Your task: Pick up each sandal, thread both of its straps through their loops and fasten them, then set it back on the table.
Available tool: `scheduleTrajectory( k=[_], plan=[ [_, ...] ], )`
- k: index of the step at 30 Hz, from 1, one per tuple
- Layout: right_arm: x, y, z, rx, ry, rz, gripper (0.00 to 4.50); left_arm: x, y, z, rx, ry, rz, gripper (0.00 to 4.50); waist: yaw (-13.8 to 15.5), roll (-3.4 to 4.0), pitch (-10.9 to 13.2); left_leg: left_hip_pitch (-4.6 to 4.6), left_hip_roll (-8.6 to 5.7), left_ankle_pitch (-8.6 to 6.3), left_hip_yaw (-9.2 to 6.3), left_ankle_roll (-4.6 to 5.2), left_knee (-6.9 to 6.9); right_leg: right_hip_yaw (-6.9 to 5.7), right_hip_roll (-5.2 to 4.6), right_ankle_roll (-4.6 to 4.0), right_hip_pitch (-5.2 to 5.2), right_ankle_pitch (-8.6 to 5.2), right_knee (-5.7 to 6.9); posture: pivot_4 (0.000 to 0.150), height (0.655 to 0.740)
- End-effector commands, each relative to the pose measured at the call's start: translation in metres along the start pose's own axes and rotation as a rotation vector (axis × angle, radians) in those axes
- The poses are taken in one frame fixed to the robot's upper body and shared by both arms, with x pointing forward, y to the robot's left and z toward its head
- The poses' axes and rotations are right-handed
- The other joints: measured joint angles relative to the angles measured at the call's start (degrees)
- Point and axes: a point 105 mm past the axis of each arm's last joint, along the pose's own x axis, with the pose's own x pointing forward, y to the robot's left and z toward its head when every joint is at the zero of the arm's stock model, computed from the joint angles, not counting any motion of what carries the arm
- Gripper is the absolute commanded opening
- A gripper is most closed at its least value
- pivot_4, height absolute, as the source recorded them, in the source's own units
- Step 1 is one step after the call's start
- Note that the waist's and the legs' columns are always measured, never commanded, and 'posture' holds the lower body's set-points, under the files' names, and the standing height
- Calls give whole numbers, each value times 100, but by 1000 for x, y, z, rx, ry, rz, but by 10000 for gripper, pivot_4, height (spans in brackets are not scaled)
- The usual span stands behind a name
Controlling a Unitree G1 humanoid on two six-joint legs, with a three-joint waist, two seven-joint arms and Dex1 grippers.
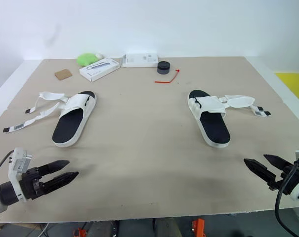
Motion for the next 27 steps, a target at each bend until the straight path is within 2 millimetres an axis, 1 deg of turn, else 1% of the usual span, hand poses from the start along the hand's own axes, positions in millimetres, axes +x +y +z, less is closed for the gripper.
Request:
scheduleTrajectory(
  k=[1,4,8,10,12,13,16,17,19,21,25,27],
  plan=[
    [-3,2,13,-42,-32,3,44389,2,-2,4,14,-9,-8,45000,0,0,0,0,0,0,0,0,0,0,0,0,0,0,0,1500,7400],
    [0,5,8,-36,-27,12,44389,7,-6,5,-6,5,-62,45000,0,0,0,0,0,0,1,0,1,1,0,0,0,0,0,1500,7400],
    [-1,3,7,-37,-25,6,44389,11,-14,4,-23,19,-112,45000,0,0,0,0,0,-1,4,0,0,3,0,1,0,0,0,1500,7400],
    [0,6,11,-42,-34,15,44389,15,-21,3,2,56,-169,45000,0,0,0,0,0,-3,6,2,-1,5,0,1,-2,0,0,1500,7400],
    [8,15,22,-64,-58,37,44389,24,-31,4,16,116,-283,45000,-1,0,0,0,0,-3,6,2,-1,6,1,2,-3,-1,0,1500,7400],
    [10,18,25,-70,-64,43,44389,26,-33,6,23,127,-312,45000,0,1,0,0,0,-3,6,2,0,6,2,2,-4,0,1,1500,7400],
    [25,24,23,-88,-22,29,44389,41,-40,21,83,98,-372,45000,0,0,-1,2,0,2,8,8,4,12,4,9,-4,6,1,1500,7400],
    [31,30,25,-94,-26,40,44389,46,-45,27,109,84,-400,45000,0,-3,-2,2,0,3,8,10,4,14,5,9,-4,6,1,1500,7400],
    [46,35,30,-121,-27,9,44389,56,-60,38,185,72,-486,45000,-4,-3,-2,1,0,1,17,8,2,26,6,10,-6,7,1,1500,7400],
    [58,37,36,-120,-47,-19,44389,63,-66,45,230,56,-523,45000,-6,-5,0,-5,0,0,27,7,1,39,10,13,-16,9,1,1500,7400],
    [95,40,56,-148,-89,-89,44389,82,-72,62,337,-20,-561,45000,-15,-3,0,-14,1,2,37,10,0,72,29,26,-31,22,1,1500,7400],
    [102,42,62,-140,-103,-96,44389,86,-73,65,354,-37,-570,45000,-12,-3,0,-14,2,3,36,11,0,75,35,28,-31,25,2,1500,7400]
  ],
)
